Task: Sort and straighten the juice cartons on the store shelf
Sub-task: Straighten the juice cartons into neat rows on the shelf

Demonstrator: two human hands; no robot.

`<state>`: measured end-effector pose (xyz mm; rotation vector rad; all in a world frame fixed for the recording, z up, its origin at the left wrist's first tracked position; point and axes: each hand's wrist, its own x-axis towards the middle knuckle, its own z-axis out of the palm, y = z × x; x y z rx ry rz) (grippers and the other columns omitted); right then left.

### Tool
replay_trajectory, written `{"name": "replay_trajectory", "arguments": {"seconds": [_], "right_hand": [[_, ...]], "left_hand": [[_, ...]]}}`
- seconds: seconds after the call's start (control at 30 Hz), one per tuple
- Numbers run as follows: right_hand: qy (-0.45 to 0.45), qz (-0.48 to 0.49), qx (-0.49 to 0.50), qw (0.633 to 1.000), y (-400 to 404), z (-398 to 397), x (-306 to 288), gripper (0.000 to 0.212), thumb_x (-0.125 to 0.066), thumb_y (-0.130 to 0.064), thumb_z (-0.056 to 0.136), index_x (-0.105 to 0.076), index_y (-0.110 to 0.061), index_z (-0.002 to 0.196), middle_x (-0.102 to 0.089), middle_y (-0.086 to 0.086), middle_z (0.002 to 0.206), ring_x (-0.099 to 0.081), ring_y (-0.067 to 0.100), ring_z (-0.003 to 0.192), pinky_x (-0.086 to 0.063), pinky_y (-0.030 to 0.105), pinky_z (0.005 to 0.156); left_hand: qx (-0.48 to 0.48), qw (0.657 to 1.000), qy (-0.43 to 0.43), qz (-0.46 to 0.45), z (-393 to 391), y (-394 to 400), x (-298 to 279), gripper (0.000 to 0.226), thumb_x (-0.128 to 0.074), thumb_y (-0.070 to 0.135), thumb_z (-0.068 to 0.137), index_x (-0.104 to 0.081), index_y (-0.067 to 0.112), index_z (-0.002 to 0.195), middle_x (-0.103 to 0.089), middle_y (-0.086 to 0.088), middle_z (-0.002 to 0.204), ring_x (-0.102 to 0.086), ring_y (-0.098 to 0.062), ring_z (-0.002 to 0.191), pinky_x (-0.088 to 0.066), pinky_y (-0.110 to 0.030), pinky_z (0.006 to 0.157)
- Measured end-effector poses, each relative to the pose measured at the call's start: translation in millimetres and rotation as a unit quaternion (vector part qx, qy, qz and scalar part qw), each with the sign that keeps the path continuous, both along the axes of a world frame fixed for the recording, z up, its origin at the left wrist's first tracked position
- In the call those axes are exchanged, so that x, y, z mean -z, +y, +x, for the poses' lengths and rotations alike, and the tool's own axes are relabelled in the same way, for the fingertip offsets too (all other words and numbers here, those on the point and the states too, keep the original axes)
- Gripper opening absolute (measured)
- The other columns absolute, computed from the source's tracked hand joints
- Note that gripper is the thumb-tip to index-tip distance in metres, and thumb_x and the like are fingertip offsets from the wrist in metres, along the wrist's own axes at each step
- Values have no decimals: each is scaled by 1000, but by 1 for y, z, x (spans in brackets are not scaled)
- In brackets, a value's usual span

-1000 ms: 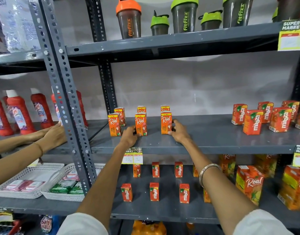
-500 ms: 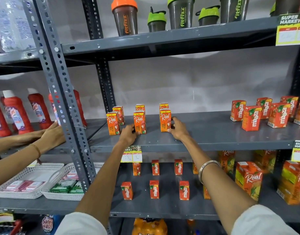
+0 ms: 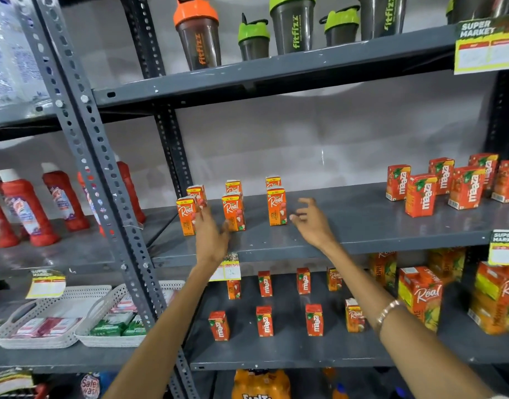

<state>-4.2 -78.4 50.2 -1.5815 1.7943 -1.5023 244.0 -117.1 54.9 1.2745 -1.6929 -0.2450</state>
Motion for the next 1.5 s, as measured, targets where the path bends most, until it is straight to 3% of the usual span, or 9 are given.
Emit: {"name": "replay_trajectory", "arguments": {"seconds": [0.13,0.3,0.4,0.63,0.87,1.03,1.13,1.3,1.5], "right_hand": [[-13,-151,60,987,42,-35,15,28,-59,-22,97,-55,-20,125,-67,-11,112,-63,-3,98,-54,23,90],[2,-258,119,959,100,-121,22,16,-55,-23,97,-60,-19,112,-69,-4,104,-65,9,93,-49,12,73],[-4,-261,136,956,128,-187,24,21,-56,-24,96,-59,-17,115,-69,1,106,-67,13,93,-51,14,74],[-25,-184,123,975,175,-313,12,26,-63,-20,93,-56,-12,117,-70,6,109,-67,23,99,-54,37,87],[-64,-159,57,984,178,-358,4,29,-66,-18,92,-56,-15,119,-66,-10,101,-65,3,93,-49,8,77],[-23,-115,43,992,159,-379,-1,34,-70,-19,89,-53,-16,118,-62,1,116,-62,11,102,-51,10,80],[54,-38,56,996,142,-389,-3,42,-71,-18,89,-53,-9,126,-57,12,127,-59,24,115,-48,28,96],[82,77,34,993,125,-401,-8,45,-65,-14,92,-44,-7,131,-60,16,125,-62,31,117,-50,41,98],[94,112,10,989,119,-408,-14,47,-59,-18,97,-44,-6,139,-59,14,138,-59,33,127,-45,48,109]], "left_hand": [[33,984,124,-120,-46,36,9,20,-56,17,98,-52,24,117,-61,2,112,-61,-12,96,-59,-39,83],[177,966,173,-75,-165,78,10,15,-60,12,96,-60,18,109,-65,10,96,-60,0,83,-49,-15,74],[234,952,193,-36,-243,102,8,17,-62,10,96,-61,12,112,-66,8,97,-61,-3,84,-50,-15,77],[254,944,210,23,-398,152,-5,22,-62,-2,92,-62,0,114,-67,-5,103,-62,-19,93,-50,-13,80],[246,951,184,32,-457,166,-9,20,-64,7,94,-64,4,114,-71,-8,108,-67,-17,95,-52,-9,78],[191,966,172,25,-449,156,-10,18,-63,-8,89,-64,5,103,-67,-3,102,-63,-15,89,-51,-7,73],[123,978,163,31,-441,142,-7,30,-72,-6,82,-56,9,103,-61,-13,113,-58,-17,96,-54,-19,82],[161,969,48,184,-438,111,-12,76,-82,7,79,-37,2,139,-52,-16,136,-55,-30,123,-49,-44,105],[170,968,1,183,-447,100,-8,54,-76,17,87,-55,7,135,-66,-13,132,-63,-30,121,-48,-46,108]]}}
